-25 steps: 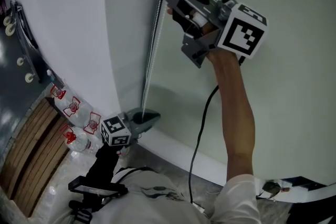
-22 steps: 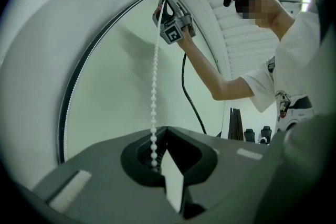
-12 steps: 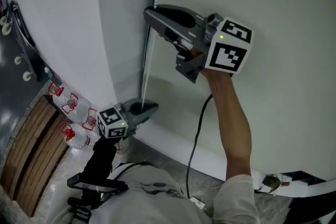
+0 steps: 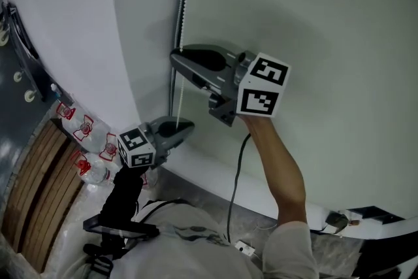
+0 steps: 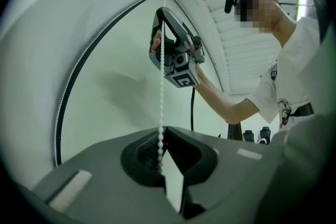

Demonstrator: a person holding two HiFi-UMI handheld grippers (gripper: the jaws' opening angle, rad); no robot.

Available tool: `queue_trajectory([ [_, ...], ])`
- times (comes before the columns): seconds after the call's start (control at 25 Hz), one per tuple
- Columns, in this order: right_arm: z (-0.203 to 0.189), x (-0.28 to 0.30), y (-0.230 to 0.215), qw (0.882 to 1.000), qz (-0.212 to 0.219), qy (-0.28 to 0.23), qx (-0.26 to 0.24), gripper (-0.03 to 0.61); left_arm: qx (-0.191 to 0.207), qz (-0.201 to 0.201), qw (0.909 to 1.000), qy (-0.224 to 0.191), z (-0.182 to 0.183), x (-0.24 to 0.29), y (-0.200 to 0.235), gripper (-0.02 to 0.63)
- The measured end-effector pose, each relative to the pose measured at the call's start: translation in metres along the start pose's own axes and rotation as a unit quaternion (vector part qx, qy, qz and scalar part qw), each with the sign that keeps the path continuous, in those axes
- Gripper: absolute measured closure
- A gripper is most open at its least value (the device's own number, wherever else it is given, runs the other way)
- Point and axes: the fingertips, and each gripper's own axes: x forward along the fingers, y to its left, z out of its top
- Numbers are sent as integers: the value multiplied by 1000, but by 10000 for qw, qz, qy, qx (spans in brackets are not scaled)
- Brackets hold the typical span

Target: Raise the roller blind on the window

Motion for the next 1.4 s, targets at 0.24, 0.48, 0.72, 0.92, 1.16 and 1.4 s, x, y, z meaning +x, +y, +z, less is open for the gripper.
queue_trajectory([
  [0.24, -41, 0, 7, 9996, -13, 126, 243, 567, 18, 5, 10000, -65, 4, -1, 0, 615],
  [0.48, -61, -2, 10, 9993, 31, 158, 342, 566, 45, 23, 9999, -156, 11, -3, 2, 615],
  [0.72, -32, -2, 4, 9994, 83, -156, 287, 420, 58, -27, 9999, -154, 10, -2, 0, 615],
  [0.92, 30, 0, -16, 9986, -54, -519, -7, 417, -42, -96, 9998, -154, 5, 1, -5, 615],
  [1.16, 89, 6, -32, 9962, -140, -778, -369, 424, -95, -131, 9998, -80, -3, 2, -8, 615],
  [1.4, 134, 5, -37, 9925, -204, -1061, -577, 493, -129, -135, 9998, -70, -3, 4, -9, 615],
])
